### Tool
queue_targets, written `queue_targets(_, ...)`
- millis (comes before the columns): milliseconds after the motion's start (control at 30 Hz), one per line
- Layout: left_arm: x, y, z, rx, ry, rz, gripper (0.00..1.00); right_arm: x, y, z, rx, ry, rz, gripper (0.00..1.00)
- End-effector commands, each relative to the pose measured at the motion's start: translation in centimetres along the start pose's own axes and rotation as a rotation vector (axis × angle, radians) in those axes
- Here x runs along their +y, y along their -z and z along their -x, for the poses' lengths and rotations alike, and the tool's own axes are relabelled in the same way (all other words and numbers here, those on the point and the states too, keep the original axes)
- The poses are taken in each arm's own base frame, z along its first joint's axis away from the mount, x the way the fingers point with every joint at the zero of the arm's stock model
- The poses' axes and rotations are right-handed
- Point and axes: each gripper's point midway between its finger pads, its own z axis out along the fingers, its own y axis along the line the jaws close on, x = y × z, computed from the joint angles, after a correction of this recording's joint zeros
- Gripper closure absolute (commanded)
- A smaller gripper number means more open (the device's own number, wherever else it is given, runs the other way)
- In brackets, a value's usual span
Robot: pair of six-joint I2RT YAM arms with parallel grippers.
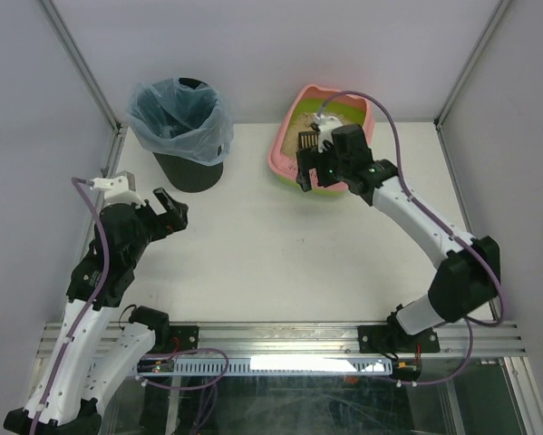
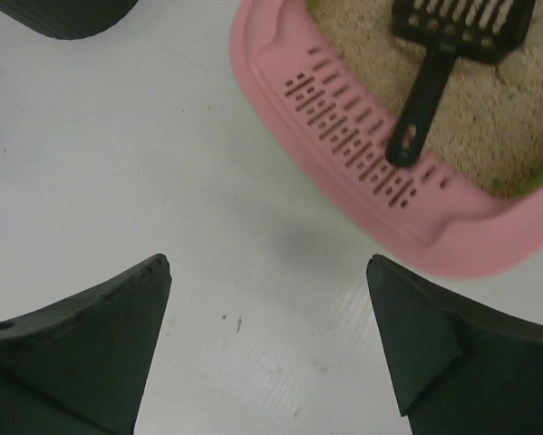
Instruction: Clean the litter box
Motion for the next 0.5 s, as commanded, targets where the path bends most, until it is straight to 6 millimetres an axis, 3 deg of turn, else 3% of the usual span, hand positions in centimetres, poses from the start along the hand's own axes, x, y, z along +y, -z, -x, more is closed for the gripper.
queue_targets(0, 0.3, 2.0, 2.3, -0.109, 0.006, -0.007, 0.01, 0.9, -2.9, 5.5, -0.1, 0.302, -0.001, 0.07)
queue_targets(233, 0.7, 2.3, 2.8, -0.151, 0.014, 0.009, 0.01, 0.8, -8.5, 6.7, -0.039, 0.536, -0.002, 0.06)
queue_targets(467, 0.6, 1.5, 2.3, -0.113, 0.0, 0.015, 0.01, 0.6, -12.6, 4.4, 0.076, 0.645, 0.056, 0.04)
